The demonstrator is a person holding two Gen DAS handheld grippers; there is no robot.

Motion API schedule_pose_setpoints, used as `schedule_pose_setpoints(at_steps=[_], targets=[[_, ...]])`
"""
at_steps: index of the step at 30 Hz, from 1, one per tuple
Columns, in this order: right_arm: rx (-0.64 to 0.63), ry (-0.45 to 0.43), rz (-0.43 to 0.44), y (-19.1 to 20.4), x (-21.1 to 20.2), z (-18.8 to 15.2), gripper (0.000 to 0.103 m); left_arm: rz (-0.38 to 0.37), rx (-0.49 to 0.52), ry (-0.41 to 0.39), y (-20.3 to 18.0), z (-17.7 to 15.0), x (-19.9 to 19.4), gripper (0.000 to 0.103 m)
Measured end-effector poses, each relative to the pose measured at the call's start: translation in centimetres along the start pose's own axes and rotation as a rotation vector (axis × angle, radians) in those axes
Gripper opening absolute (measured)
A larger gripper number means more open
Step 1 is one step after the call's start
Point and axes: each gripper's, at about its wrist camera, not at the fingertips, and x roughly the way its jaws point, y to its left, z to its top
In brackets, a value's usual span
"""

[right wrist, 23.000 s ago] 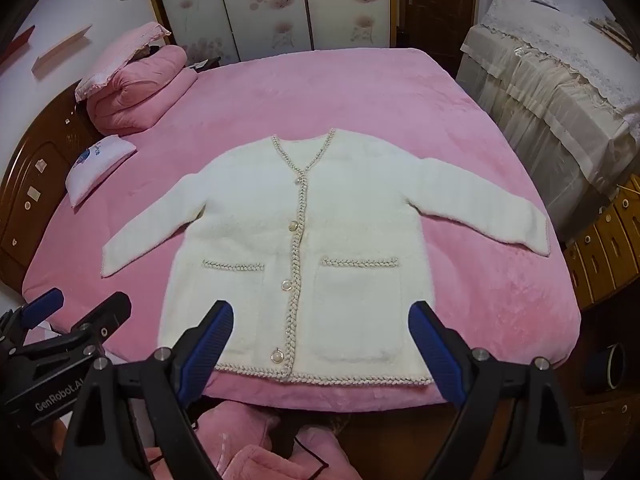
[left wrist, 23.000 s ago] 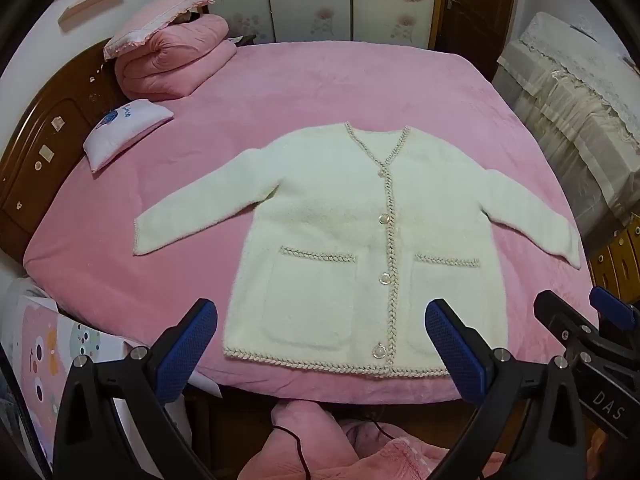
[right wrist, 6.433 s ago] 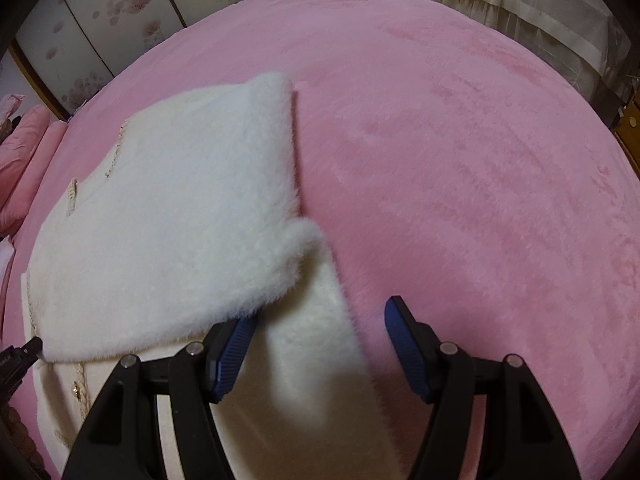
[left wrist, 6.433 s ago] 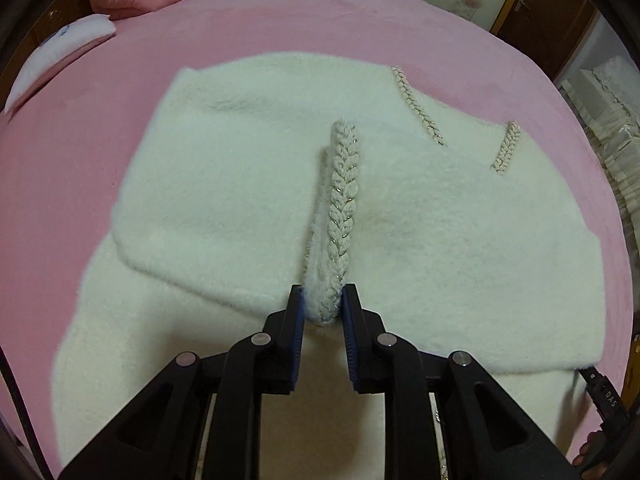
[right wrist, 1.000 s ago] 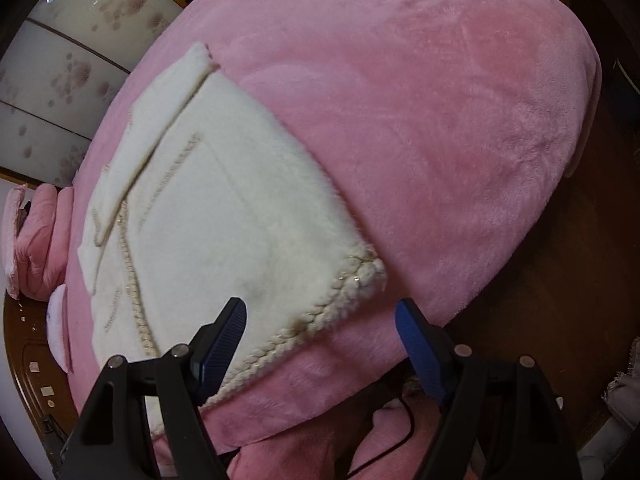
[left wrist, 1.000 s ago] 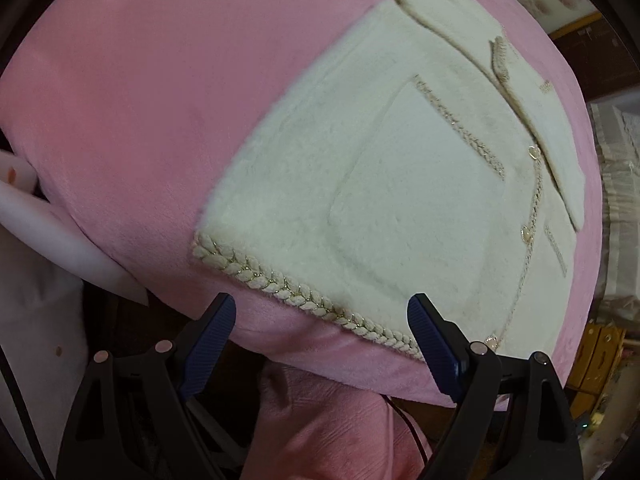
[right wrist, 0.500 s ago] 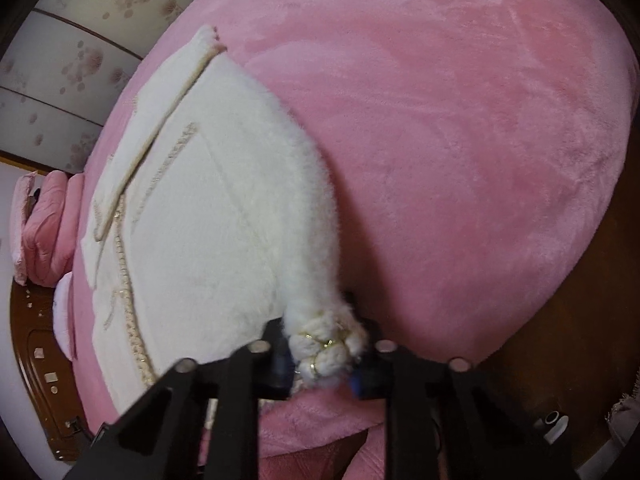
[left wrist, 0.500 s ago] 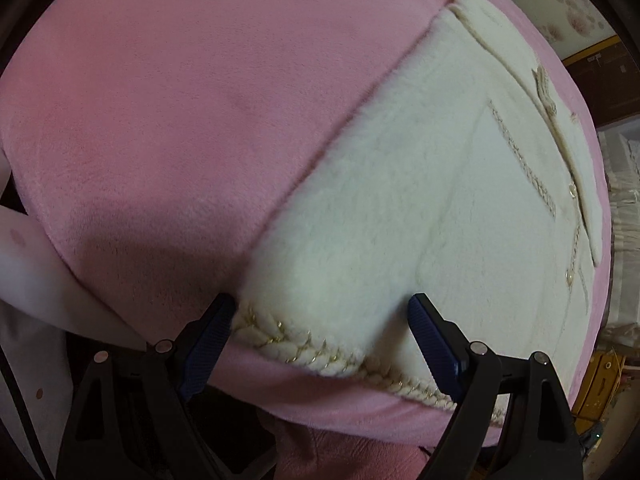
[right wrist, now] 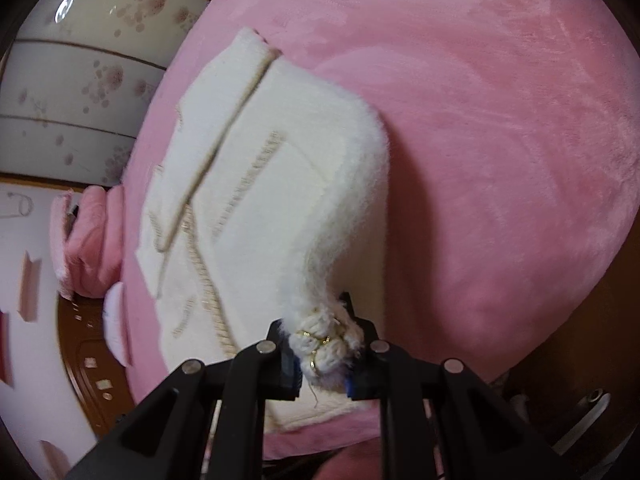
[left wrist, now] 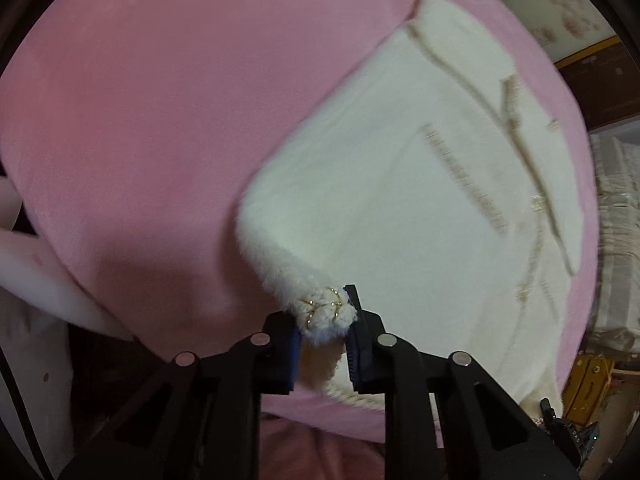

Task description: Fold large clothes

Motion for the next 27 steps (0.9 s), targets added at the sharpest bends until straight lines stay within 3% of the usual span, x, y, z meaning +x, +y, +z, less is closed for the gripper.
schedule_pose_setpoints(at_steps=[4, 11, 14, 17, 22, 25, 27], targets=[[0.053, -0.053, 0.143, 2.5, -0.8, 1.2, 0.013, -0.044, 0.115, -0.086, -5.7, 1.3, -2.7, 0.013], [-0.025, -0.115, 0.315, 9.1, -1.8, 3.6, 0.013, -0.198, 0.144, -0.216, -12.1, 5.9, -8.4, 0.011], [-0.075, -0.184, 0.381, 11.8, -3.0, 5.5, 0.012, -0.278, 0.173, -0.306, -13.9, 7.7, -11.6, 0.011], [-0.125, -0.279, 0.419, 14.0, -4.3, 7.7, 0.012, -0.286, 0.185, -0.378, -15.3, 9.9, -13.6, 0.011], [-0.136, -0.402, 0.468, 16.6, -5.1, 11.8, 0.012, -0.298, 0.1, -0.457, -15.6, 15.6, -15.2, 0.01], [-0.125, -0.463, 0.465, 17.6, -5.1, 14.1, 0.012, -0.263, 0.109, -0.5, -16.6, 19.1, -15.2, 0.01], [-0.112, -0.493, 0.454, 18.4, -4.8, 15.2, 0.012, -0.29, 0.096, -0.508, -17.1, 21.1, -15.0, 0.01]])
